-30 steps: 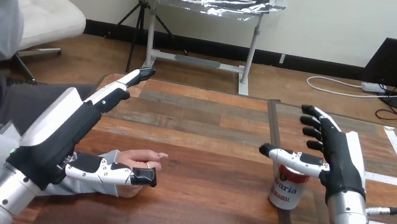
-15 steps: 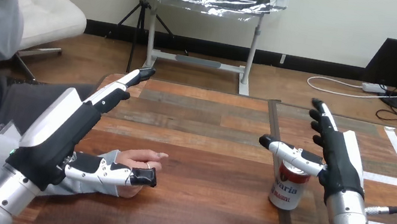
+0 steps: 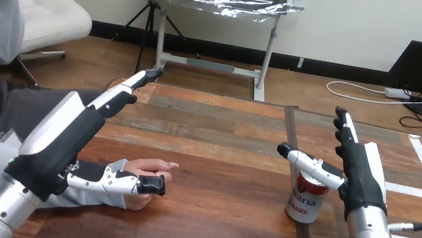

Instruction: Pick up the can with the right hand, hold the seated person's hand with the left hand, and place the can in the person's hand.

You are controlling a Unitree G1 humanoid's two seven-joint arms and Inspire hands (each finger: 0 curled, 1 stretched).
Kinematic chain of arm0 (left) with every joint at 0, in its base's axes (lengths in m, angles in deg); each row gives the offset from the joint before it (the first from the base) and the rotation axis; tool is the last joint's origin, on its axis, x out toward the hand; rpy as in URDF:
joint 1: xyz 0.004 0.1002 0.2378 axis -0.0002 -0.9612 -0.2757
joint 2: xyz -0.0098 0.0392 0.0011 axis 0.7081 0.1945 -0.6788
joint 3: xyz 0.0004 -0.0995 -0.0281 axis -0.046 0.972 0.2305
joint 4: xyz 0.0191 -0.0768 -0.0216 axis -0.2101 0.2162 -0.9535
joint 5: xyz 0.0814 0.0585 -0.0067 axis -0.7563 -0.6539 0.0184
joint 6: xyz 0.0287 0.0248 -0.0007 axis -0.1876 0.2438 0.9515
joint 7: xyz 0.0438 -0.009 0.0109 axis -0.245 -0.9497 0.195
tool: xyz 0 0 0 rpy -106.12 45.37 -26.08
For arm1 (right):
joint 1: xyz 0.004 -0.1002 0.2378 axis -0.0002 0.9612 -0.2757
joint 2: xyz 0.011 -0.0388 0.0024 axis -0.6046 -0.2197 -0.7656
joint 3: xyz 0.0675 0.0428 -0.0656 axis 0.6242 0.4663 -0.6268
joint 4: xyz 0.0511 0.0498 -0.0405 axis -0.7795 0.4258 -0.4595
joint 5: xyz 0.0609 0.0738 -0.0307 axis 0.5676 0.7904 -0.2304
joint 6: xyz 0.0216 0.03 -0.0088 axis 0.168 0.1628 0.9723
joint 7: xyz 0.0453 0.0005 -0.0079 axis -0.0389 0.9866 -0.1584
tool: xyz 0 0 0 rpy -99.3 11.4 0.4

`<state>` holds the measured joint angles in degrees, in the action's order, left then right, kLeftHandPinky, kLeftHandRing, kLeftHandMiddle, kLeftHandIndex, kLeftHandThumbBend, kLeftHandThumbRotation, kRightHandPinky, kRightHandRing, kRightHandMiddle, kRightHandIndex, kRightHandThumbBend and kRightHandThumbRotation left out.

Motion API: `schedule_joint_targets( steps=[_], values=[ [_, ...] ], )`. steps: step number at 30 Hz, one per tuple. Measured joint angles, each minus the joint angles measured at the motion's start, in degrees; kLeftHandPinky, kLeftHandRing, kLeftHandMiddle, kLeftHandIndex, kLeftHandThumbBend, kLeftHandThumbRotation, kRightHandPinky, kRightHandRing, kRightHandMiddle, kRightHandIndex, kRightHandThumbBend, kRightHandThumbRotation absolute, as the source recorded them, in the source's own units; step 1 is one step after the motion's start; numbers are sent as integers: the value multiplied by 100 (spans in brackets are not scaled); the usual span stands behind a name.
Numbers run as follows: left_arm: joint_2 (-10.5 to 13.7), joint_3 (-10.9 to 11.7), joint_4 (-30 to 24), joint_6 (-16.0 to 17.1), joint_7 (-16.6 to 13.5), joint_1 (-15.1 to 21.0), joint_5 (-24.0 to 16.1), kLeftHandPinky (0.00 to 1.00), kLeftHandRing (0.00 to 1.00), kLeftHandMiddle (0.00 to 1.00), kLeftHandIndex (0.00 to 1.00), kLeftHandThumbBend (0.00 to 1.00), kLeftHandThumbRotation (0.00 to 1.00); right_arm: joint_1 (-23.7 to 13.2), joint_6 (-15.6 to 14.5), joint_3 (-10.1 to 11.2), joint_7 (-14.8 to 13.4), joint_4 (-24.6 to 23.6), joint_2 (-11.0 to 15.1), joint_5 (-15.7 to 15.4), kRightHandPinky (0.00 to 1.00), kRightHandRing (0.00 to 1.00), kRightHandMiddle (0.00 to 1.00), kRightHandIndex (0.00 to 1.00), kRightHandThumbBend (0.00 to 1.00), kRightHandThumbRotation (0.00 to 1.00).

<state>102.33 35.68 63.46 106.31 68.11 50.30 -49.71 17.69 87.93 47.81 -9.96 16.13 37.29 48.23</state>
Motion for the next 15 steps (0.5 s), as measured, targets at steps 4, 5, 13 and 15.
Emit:
schedule_joint_targets(
  steps=[4,5,13,15],
  values=[
    [0,-1,0,4,0,-1,26,88,95,95,95,100,50,52,0,26,28,0,-6,37,95,98,100,100,100,42],
    [0,-1,0,4,0,-1,30,88,95,95,95,100,50,66,0,48,65,0,-10,75,94,98,100,100,100,41],
    [-1,-3,0,7,0,-24,40,88,95,95,95,100,50,196,0,256,346,0,-92,396,88,97,100,100,100,37],
    [-2,-6,0,8,2,-34,41,88,95,95,95,100,50,234,0,292,410,1,-115,456,88,97,100,100,100,37]
  ],
)
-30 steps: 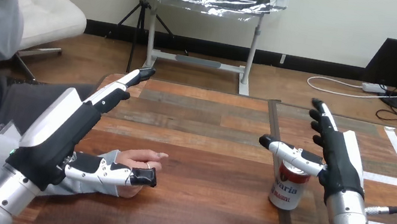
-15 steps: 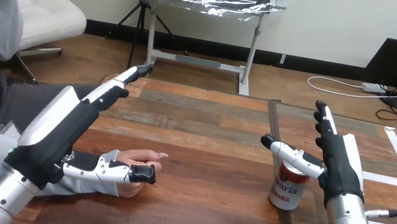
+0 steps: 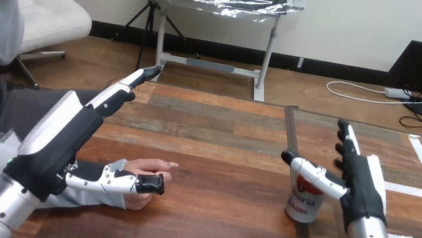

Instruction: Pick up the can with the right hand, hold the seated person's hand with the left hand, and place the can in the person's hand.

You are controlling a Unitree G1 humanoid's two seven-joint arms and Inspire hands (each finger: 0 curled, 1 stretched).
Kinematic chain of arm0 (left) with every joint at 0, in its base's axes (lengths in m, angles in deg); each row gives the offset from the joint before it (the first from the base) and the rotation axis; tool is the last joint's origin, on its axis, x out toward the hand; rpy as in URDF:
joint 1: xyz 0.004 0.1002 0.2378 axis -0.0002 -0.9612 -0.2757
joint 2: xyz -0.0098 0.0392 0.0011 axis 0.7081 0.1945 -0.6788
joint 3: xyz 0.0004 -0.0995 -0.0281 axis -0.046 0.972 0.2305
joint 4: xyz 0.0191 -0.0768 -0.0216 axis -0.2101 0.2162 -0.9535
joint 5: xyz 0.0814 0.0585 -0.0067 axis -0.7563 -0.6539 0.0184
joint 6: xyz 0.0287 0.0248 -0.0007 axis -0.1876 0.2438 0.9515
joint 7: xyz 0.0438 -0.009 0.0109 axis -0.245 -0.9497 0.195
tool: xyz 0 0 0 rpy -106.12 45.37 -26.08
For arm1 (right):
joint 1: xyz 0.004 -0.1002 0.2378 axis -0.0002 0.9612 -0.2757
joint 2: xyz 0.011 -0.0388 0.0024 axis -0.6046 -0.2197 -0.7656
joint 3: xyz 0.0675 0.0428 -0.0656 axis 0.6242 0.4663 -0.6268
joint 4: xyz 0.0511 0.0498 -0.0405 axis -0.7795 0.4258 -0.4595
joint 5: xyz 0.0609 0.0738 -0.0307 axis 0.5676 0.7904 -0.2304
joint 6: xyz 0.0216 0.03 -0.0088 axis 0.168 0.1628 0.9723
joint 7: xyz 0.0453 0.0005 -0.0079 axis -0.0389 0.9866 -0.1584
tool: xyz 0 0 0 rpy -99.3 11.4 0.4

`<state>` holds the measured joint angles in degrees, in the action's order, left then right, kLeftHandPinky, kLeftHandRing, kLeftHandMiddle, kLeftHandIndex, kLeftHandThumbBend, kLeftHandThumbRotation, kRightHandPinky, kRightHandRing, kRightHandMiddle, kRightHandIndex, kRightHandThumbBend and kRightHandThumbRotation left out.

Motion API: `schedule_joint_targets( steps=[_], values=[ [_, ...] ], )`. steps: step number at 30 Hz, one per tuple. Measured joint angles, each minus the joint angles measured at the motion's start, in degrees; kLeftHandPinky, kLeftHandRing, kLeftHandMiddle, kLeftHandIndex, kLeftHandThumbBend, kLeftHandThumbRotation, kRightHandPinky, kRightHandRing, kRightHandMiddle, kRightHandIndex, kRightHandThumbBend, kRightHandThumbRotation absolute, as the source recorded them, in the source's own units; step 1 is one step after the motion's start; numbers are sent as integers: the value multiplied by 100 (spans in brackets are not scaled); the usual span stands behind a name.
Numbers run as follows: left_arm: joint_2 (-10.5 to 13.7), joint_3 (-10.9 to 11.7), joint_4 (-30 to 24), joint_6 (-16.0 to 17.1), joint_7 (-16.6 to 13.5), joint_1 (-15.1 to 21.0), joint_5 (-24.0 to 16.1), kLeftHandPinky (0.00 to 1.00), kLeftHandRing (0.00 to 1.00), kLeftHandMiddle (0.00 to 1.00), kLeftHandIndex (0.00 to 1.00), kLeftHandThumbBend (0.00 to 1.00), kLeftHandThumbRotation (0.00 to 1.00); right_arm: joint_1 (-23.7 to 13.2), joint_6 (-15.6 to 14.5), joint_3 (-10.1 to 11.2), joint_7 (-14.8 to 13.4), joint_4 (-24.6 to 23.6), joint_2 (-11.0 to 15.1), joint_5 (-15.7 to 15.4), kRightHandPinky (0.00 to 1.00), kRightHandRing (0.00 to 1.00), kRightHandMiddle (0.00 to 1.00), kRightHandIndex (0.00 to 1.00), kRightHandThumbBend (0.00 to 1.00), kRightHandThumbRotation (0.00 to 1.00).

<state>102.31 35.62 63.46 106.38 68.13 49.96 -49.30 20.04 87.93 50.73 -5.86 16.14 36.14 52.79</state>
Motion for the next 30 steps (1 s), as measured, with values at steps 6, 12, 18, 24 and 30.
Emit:
schedule_joint_targets(
  steps=[6,12,18,24,30],
  values=[
    [-8,-7,0,17,7,-28,10,89,96,95,96,100,50,111,-4,98,207,1,-43,117,92,99,100,100,100,33],
    [-9,-7,0,30,35,-57,43,89,96,96,96,100,50,199,-13,171,337,2,-83,234,97,100,100,100,100,31],
    [-9,-8,0,30,89,-70,120,90,97,96,96,100,50,262,-2,270,529,4,-113,365,99,100,100,100,100,34],
    [-9,-12,0,30,179,-76,269,91,98,97,97,100,50,298,34,518,828,3,-200,671,96,100,100,100,100,36],
    [-9,-12,0,31,225,-76,310,91,98,97,97,100,50,304,40,718,1051,3,-277,901,95,100,100,100,100,37]
  ],
)
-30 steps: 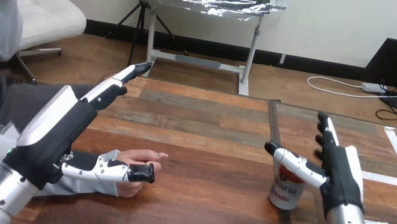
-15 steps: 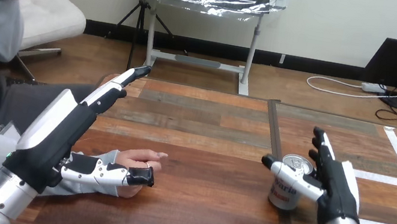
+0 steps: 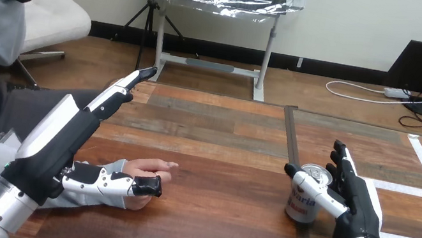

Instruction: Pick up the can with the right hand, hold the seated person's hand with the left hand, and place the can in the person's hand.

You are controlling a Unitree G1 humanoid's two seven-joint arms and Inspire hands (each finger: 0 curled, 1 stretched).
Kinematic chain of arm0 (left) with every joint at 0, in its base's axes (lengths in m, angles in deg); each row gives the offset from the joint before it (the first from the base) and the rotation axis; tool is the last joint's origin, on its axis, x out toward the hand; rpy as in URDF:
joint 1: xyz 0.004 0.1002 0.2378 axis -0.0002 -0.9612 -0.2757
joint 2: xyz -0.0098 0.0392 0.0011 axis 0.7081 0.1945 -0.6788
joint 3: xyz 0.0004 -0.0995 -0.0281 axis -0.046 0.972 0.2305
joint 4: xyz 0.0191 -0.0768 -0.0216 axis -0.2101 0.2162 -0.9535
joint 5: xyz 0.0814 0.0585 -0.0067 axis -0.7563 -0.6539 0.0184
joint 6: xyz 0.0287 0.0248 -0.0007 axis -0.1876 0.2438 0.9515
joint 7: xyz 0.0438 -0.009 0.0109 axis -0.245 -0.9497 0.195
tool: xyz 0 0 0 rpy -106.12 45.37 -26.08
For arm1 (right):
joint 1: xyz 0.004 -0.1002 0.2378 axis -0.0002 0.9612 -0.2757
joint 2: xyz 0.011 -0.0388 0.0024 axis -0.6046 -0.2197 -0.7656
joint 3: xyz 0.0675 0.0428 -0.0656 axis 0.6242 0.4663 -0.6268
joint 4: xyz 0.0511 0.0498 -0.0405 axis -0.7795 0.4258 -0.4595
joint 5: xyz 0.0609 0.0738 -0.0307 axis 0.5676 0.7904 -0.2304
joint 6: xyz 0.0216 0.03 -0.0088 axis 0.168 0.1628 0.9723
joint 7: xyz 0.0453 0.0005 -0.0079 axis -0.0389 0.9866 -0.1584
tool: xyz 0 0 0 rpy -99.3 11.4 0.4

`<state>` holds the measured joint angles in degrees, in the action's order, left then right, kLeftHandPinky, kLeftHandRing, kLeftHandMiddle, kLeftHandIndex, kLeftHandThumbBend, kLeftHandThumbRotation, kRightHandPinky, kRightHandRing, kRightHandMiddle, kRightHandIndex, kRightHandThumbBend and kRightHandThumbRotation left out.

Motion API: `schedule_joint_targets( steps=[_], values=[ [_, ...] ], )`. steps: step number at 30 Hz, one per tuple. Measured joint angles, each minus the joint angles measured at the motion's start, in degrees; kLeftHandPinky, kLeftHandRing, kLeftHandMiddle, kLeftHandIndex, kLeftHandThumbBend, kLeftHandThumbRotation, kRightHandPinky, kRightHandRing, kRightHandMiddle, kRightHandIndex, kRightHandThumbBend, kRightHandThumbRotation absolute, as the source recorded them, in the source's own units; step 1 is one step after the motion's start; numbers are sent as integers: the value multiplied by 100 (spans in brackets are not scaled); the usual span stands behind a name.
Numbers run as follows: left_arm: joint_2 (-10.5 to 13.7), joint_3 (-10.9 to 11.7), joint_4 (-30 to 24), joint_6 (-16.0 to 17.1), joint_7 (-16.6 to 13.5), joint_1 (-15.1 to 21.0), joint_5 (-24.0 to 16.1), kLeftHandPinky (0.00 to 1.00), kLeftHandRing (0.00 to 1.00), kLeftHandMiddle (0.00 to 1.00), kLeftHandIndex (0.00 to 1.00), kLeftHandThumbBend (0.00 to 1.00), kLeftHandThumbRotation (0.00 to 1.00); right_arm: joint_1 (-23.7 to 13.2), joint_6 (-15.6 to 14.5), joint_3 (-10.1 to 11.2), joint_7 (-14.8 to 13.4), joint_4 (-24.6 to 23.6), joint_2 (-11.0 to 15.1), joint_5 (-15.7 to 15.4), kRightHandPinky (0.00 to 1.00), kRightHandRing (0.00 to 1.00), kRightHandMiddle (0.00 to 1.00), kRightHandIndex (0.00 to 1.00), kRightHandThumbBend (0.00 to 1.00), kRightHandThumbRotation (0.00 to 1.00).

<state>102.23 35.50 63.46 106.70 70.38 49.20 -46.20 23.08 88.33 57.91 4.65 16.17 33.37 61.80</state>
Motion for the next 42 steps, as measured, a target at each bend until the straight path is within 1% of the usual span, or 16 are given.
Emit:
schedule_joint_targets(
  steps=[4,6,15,21,23,35,42],
  values=[
    [0,0,0,1,5,-1,-1,91,97,96,97,100,50,0,4,99,95,0,-25,68,94,100,100,100,100,39],
    [0,0,1,3,4,-1,-2,91,97,96,96,100,50,0,5,120,89,0,-31,87,94,100,100,100,100,40],
    [0,0,52,52,4,-2,-4,91,97,96,96,100,51,0,23,219,52,0,-31,121,99,100,100,100,100,46],
    [0,0,82,54,15,-2,8,92,98,97,96,100,51,0,25,237,-61,0,-25,95,100,100,100,100,100,48],
    [0,0,93,58,24,-2,16,92,98,97,97,100,51,0,25,240,-91,0,-22,85,98,100,100,100,100,49],
    [1,0,168,80,39,-2,59,91,97,96,96,100,52,0,26,223,-310,0,52,-118,96,100,100,100,100,52],
    [6,0,284,224,37,-1,57,91,97,96,96,100,52,0,27,227,-357,0,70,-162,98,100,100,100,100,52]
  ],
)
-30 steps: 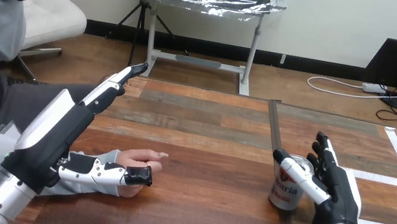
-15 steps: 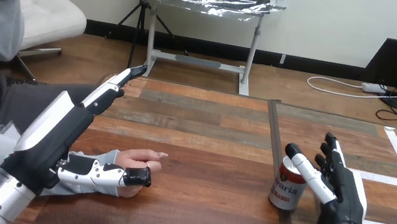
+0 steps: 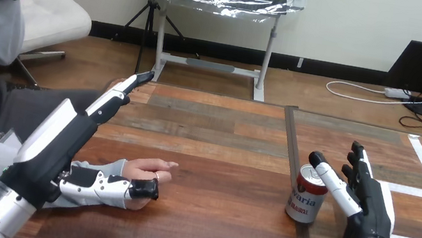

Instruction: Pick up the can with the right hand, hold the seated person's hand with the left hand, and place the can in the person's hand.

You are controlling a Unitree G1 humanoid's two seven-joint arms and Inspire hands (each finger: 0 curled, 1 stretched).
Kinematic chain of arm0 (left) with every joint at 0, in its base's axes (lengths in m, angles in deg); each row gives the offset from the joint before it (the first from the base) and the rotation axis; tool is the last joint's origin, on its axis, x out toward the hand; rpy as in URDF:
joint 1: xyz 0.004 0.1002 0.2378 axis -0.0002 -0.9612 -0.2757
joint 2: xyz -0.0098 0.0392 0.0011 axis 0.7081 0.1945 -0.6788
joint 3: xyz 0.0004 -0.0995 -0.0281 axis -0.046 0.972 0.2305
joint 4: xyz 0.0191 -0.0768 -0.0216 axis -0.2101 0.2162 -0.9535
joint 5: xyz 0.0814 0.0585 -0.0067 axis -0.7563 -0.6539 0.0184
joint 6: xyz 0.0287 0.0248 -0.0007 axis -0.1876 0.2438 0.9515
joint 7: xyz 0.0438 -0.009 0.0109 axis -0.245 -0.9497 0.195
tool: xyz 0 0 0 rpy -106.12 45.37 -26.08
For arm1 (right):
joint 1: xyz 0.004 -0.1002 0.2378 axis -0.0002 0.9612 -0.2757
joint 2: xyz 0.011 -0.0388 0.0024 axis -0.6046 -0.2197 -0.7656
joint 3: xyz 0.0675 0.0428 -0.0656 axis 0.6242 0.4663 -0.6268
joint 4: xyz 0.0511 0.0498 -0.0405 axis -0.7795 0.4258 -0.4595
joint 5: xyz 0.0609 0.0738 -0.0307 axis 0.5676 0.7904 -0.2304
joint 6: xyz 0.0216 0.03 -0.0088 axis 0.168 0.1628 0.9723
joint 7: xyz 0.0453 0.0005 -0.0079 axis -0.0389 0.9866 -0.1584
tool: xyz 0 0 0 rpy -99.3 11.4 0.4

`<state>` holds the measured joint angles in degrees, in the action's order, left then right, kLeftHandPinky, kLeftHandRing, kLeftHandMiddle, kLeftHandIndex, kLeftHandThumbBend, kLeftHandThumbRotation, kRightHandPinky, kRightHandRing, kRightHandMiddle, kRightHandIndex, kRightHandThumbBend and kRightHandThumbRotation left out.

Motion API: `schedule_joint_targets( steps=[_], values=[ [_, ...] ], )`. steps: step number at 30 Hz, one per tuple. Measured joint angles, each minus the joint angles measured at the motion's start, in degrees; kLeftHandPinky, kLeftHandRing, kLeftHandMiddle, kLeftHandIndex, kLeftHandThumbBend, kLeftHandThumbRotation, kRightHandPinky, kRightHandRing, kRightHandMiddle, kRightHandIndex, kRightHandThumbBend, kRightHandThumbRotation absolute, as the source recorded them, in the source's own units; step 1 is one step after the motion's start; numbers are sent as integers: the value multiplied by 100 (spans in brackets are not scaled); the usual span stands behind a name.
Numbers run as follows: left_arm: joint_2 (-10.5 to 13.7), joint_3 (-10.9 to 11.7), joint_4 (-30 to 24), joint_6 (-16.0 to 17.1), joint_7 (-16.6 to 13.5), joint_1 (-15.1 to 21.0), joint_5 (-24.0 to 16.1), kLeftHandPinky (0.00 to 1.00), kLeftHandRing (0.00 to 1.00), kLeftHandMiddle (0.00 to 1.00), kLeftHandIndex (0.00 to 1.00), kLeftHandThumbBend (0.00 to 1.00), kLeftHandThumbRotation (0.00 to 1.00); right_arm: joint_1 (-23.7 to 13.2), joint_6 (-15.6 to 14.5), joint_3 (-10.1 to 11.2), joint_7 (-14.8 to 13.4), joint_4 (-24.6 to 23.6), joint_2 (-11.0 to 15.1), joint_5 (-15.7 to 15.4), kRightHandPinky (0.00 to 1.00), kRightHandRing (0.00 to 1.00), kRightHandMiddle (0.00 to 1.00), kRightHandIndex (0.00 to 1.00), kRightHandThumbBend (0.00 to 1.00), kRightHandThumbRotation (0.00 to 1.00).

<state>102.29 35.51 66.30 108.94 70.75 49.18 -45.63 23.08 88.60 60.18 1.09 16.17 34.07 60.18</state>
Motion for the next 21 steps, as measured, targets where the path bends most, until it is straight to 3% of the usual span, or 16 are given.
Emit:
schedule_joint_targets(
  steps=[10,21],
  values=[
    [1,0,52,44,0,0,5,91,97,97,96,100,52,0,0,-18,-87,0,1,-123,99,100,100,100,100,51],
    [1,0,52,39,1,0,49,91,97,97,96,100,51,0,0,22,129,0,-1,-91,96,100,100,100,100,47]
  ],
)
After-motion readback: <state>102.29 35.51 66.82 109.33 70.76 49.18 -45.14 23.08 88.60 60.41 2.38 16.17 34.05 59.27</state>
